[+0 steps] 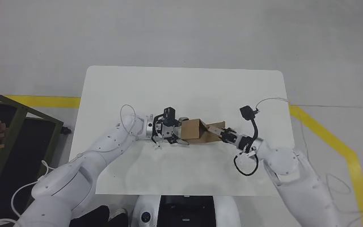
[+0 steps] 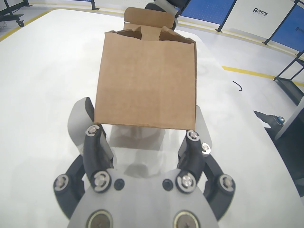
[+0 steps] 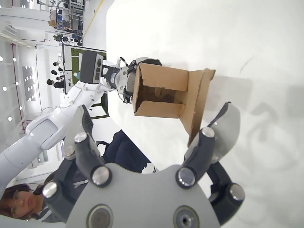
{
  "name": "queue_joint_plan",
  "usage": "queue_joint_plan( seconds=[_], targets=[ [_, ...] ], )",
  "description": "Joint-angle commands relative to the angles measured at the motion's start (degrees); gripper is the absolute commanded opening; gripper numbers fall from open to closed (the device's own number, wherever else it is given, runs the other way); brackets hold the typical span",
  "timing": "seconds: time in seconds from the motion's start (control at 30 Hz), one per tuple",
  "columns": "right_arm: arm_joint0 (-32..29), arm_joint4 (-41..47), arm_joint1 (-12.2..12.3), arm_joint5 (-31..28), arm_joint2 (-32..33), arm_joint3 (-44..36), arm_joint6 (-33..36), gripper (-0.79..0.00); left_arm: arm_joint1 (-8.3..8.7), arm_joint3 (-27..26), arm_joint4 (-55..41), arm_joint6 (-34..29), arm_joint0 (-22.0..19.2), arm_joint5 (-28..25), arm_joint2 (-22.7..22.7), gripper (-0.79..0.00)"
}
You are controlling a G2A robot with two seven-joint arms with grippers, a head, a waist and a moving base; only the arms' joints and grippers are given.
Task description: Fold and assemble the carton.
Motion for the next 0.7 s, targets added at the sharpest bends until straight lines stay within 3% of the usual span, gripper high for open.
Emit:
queue_joint_plan(
  seconds=[0.0, 0.43, 0.53, 0.67],
  targets=[
    [0.0, -0.8, 0.0, -0.2, -0.5, -0.9, 0.1, 0.000, 0.01, -0.2, 0.1, -0.1, 0.0, 0.0, -0.1, -0.117],
    [3.8, 4.5, -0.7, -5.6, -4.2, 1.0, 4.4, -0.086, 0.30, -1.5, 0.5, -1.0, 0.4, 0.1, -0.9, -0.105],
    [4.8, 7.8, -0.9, -6.6, -4.3, 3.4, 5.4, -0.154, 0.39, -1.8, 0.6, -1.0, 0.5, 0.2, -1.1, -0.099],
    [5.4, 9.8, -1.0, -6.9, -4.4, 5.4, 5.9, -0.372, 0.48, -1.9, 0.6, -1.1, 0.7, 0.1, -1.3, -0.105]
  ],
)
